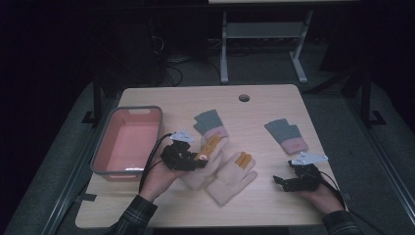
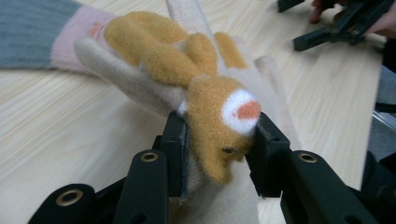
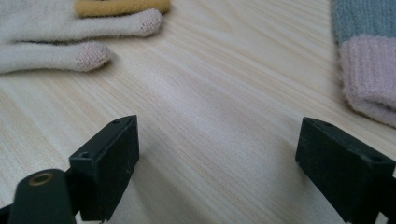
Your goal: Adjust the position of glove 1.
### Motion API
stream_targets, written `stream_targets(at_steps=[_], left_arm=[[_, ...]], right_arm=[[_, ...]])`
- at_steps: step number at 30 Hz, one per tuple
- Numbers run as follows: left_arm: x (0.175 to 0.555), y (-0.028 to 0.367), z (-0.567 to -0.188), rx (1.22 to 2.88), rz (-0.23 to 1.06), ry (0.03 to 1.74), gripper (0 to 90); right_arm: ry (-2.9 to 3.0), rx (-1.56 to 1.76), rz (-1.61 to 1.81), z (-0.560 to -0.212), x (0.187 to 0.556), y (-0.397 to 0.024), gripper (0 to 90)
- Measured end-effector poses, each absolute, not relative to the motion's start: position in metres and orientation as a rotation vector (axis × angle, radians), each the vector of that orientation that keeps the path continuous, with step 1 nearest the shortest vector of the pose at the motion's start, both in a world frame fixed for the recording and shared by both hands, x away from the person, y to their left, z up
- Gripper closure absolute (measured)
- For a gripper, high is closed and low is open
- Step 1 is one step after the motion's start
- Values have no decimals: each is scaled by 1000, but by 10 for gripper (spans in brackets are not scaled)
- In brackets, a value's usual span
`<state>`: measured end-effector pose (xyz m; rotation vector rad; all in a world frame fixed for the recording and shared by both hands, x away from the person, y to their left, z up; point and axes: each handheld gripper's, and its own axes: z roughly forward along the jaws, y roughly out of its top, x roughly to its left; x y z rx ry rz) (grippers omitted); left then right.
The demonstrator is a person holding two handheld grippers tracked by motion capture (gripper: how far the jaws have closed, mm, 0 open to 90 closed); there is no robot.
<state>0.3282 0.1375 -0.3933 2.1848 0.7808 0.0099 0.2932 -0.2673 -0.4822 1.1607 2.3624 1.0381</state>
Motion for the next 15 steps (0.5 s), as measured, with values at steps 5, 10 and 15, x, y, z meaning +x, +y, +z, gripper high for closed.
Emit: stream_targets(at_steps=[5,10,15], left_arm=[[326,125,-389,2176,-29,740,626],[324,110,-386,2183,-56,696,626],[321,93,-386,2202,-87,642,626]], right_arm=[[2362,1160,1038,-482,293,-267,129],[2362,1160,1038,-482,293,-267,129],[2362,1160,1038,-482,293,-267,129]])
